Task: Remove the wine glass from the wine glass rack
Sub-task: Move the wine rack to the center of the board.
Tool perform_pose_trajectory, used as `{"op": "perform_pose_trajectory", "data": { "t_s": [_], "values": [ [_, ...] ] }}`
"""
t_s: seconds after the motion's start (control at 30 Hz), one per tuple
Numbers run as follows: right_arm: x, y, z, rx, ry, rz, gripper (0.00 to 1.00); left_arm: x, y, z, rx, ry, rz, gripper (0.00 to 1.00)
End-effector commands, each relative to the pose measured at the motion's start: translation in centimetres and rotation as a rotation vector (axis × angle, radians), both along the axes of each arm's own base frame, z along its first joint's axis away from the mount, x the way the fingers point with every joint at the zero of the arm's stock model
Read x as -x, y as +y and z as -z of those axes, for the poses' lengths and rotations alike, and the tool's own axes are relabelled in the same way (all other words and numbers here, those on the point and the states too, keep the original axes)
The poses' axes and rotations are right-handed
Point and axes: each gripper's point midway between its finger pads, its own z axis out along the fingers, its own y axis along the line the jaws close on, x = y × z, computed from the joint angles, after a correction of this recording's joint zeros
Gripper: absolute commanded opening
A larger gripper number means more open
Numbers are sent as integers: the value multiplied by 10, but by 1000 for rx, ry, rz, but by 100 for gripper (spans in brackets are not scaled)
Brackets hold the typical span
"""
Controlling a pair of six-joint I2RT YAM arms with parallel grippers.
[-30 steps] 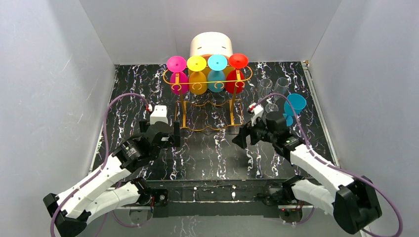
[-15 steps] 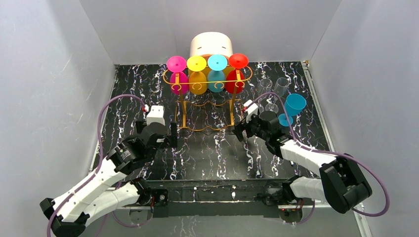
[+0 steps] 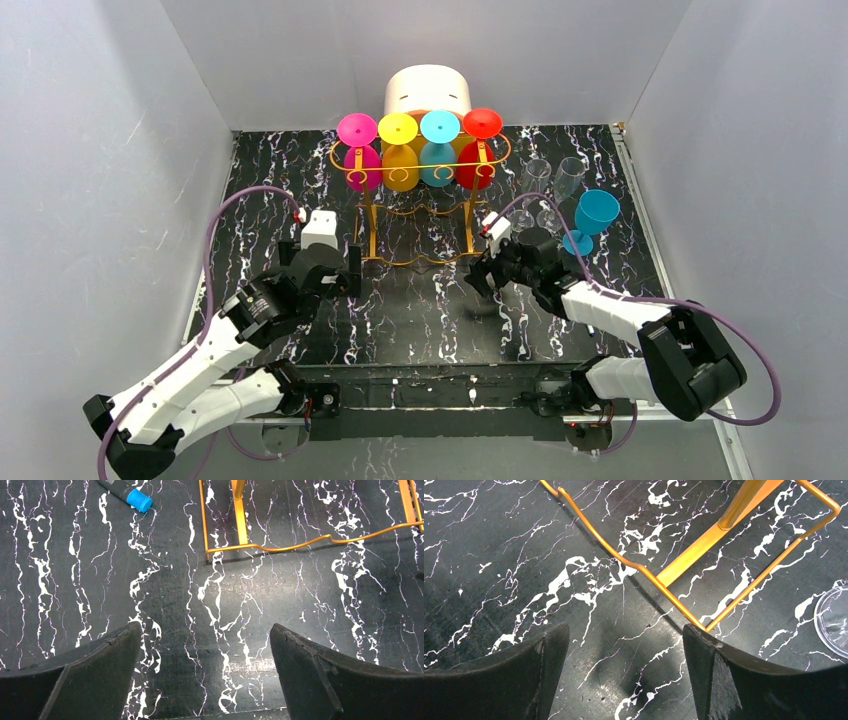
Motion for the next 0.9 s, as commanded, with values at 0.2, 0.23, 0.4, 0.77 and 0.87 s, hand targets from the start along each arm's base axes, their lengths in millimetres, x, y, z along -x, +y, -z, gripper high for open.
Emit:
{"op": "perform_pose_trajectory", "data": {
  "t_s": [0.2,0.23,0.4,0.77,0.87],
  "values": [
    [10,16,-9,-33,-38,37,76,-3,8,-27,60,-74,-67,98],
    [10,17,-8,-30,-43,43,75,-3,9,-29,69,-78,-72,98],
    [2,12,-22,-15,-122,97,76,-1,9,-30,94,-82,-75,98],
    [-29,-19,-34,82,-273,238,92,-4,6,-42,142,-114,-85,98],
    [-29,-8,-22,84,-242,188,95,-4,5,-43,135,-111,-78,98]
  ]
}}
